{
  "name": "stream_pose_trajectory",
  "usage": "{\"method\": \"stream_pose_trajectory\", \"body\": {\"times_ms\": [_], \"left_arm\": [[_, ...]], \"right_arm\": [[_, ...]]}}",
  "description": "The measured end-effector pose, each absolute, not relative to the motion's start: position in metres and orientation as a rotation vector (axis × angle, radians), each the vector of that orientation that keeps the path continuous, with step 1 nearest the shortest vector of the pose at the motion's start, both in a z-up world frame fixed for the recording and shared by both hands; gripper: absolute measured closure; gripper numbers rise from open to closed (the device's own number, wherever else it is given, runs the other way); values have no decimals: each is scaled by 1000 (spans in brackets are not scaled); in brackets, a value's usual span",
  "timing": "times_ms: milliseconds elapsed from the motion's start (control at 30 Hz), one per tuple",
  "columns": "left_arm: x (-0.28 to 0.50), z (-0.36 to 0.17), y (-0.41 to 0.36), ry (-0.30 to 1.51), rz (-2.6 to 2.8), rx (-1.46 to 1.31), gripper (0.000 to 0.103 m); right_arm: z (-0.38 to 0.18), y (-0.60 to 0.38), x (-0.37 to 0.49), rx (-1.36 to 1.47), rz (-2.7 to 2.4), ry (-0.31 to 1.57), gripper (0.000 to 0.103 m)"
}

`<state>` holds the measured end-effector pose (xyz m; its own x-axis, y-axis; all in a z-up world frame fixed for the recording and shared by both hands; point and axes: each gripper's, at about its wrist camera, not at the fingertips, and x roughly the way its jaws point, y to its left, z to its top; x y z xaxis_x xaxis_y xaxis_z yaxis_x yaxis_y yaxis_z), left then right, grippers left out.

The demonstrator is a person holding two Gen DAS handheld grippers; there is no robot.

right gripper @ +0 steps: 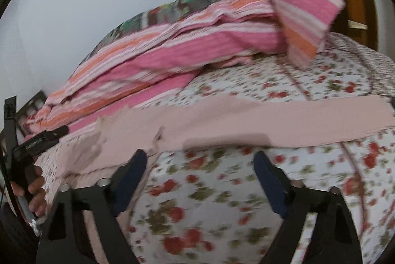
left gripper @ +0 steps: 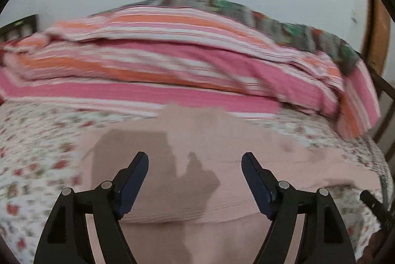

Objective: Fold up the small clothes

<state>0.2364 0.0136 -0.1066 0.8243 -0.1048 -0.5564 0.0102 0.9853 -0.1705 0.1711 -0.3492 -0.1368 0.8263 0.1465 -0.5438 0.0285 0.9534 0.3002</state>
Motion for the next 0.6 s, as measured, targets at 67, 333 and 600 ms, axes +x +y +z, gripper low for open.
{"method": "stream_pose_trajectory", "body": {"times_ms": [67,333,600], "left_arm": [[227,-118,54,595,-33,-195,27],[245,-152,124,635,-16,-338,27],[250,-156,144,633,-72,-347,27]], "right_arm": [[-140,-332,178,285,125,621,60],[-136,-294,227,276,210,681,71],[-169,-271,301,130,93,851,76]]}}
